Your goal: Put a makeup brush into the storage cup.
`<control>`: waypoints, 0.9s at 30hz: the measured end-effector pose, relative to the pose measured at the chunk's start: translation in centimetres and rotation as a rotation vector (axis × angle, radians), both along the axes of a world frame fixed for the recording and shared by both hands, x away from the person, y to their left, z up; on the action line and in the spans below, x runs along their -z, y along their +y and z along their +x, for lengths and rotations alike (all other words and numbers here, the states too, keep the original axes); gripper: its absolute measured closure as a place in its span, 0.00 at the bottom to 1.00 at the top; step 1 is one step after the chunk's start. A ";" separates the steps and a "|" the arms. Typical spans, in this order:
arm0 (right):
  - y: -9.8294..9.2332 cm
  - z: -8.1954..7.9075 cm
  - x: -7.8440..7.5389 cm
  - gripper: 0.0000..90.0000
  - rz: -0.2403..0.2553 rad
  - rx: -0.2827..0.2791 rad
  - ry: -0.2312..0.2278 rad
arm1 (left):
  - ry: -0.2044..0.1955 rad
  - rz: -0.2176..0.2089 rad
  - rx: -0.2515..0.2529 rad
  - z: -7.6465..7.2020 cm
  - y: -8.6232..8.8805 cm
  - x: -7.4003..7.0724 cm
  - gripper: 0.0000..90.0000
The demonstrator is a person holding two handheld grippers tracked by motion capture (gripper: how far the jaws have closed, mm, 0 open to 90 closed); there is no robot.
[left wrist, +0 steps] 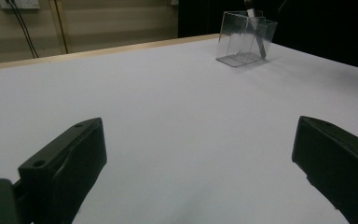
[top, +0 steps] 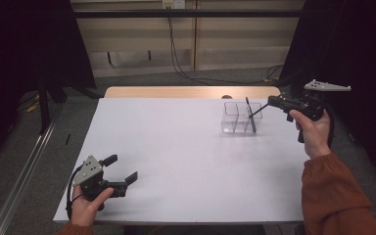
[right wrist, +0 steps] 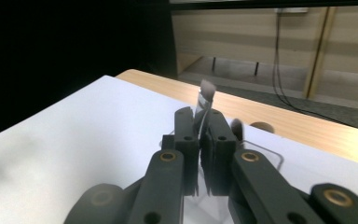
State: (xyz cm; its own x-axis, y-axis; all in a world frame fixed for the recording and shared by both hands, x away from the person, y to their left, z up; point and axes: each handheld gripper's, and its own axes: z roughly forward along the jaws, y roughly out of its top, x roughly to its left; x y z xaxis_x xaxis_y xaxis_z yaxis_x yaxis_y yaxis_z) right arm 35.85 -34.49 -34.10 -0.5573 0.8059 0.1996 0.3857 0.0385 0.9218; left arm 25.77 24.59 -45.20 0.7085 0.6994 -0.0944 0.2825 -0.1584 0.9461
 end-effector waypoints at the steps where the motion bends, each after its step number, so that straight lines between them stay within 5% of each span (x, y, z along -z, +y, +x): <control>1: -0.1 0.2 0.0 0.95 -0.003 0.007 0.002 | 0.000 -0.002 0.000 0.0 0.0 0.0 0.03; 11: -0.5 2.5 0.3 0.95 -0.069 0.071 0.043 | -0.007 0.010 0.002 0.1 0.1 -0.1 0.03; 27: 0.8 4.1 1.1 0.95 -0.164 0.054 0.112 | -0.018 0.022 0.018 0.0 -0.1 -0.2 0.04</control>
State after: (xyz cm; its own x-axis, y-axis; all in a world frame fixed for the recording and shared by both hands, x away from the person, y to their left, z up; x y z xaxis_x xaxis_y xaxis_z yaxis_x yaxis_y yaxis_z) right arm 39.95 -33.72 -35.20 -0.4946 0.8606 0.1214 0.4907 0.1612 0.8563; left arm 25.76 24.47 -44.97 0.7221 0.6886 -0.0668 0.2626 -0.1835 0.9473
